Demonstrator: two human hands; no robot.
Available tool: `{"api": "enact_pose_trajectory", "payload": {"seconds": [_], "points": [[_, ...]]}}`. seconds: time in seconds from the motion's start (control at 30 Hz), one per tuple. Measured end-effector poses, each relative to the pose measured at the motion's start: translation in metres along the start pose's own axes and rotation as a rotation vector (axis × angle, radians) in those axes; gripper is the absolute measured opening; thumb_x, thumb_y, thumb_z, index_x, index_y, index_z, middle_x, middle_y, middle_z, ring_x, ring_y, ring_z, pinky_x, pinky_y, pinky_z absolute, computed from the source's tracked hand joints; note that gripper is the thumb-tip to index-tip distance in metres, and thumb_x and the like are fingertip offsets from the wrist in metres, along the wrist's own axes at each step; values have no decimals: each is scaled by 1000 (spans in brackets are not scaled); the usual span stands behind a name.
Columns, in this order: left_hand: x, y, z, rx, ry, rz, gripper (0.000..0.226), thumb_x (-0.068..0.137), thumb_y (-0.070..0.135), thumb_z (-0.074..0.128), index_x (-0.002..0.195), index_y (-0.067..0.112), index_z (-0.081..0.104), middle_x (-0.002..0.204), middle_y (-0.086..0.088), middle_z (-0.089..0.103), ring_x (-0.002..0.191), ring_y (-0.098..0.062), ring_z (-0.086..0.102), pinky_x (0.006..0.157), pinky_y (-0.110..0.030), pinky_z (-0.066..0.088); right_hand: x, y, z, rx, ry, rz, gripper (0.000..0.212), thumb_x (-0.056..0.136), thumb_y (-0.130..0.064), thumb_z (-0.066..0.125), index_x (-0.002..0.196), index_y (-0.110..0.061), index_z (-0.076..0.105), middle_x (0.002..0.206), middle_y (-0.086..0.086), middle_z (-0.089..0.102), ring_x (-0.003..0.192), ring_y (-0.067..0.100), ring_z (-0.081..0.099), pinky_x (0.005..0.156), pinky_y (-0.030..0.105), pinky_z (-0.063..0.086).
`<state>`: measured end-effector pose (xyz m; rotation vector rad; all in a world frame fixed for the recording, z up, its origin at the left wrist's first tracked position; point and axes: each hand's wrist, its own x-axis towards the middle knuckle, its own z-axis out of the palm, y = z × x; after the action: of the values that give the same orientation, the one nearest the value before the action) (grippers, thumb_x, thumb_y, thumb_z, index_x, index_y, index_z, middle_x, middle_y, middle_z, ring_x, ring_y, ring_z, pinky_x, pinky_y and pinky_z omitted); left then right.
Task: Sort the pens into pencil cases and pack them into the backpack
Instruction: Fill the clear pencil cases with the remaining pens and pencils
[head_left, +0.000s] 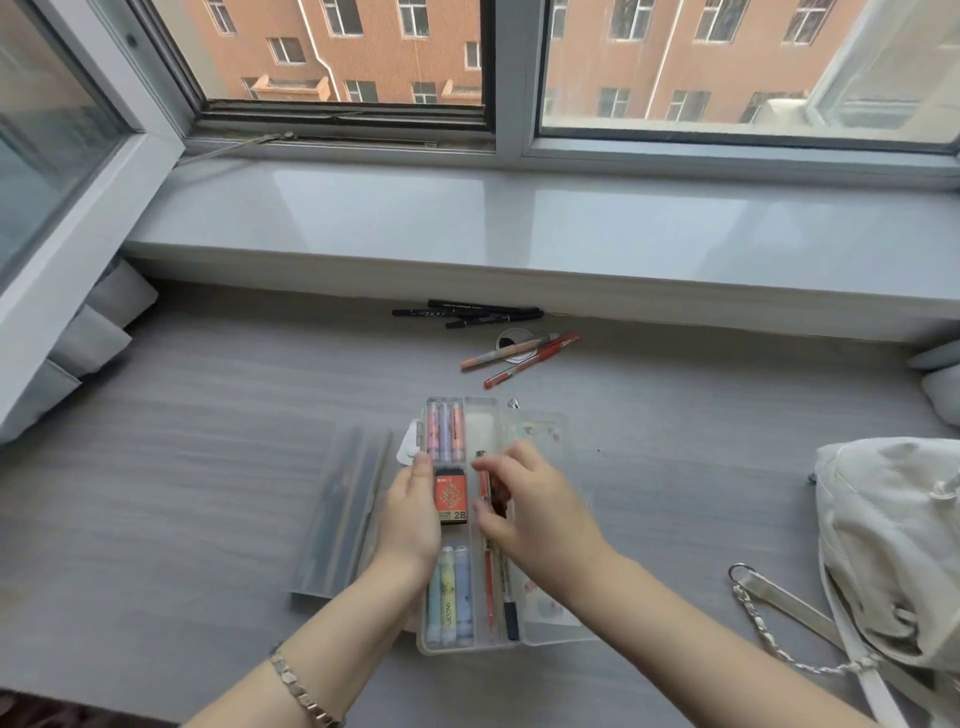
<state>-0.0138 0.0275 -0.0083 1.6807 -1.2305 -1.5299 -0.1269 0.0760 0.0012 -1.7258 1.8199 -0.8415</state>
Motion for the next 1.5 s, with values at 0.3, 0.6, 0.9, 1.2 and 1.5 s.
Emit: {"api": "enact_pose_trajectory", "payload": {"seconds": [0.3,0.6,0.9,1.2,1.5], "points": [[4,4,-11,17,23,-14,31,101,35,24,105,20,51,85,13,57,79,3,51,72,-20,39,27,67,-19,7,282,278,23,88,-17,54,108,-7,61,95,3,55,90,19,54,76,19,34],[13,-4,-22,64,64,-7,36,101,33,23,90,23,55,83,8,58,76,1,51,63,-15,37,50,96,14,-228,-122,554,30,87,-22,55,112,-7,54,115,14,59,106,31,55,83,35,45],[12,-4,-18,46,87,-39,33,101,34,22,91,22,52,81,10,54,75,2,48,67,-19,37,35,50,-34,176,261,572,24,82,-10,58,106,-7,62,72,-1,60,64,12,57,58,21,42],[-3,-5,14,52,42,-44,43,99,38,24,114,12,54,91,2,62,100,-20,58,98,-40,42,-18,-5,2,149,8,376,25,84,-17,63,110,-17,63,77,-6,61,67,6,57,70,20,52],[-13,-2,15,29,-44,-11,45,99,38,24,124,15,54,114,-2,64,111,-17,57,103,-38,42,-9,11,-6,-84,233,105,26,85,-18,58,109,-12,66,104,5,58,99,21,51,89,25,44]]}}
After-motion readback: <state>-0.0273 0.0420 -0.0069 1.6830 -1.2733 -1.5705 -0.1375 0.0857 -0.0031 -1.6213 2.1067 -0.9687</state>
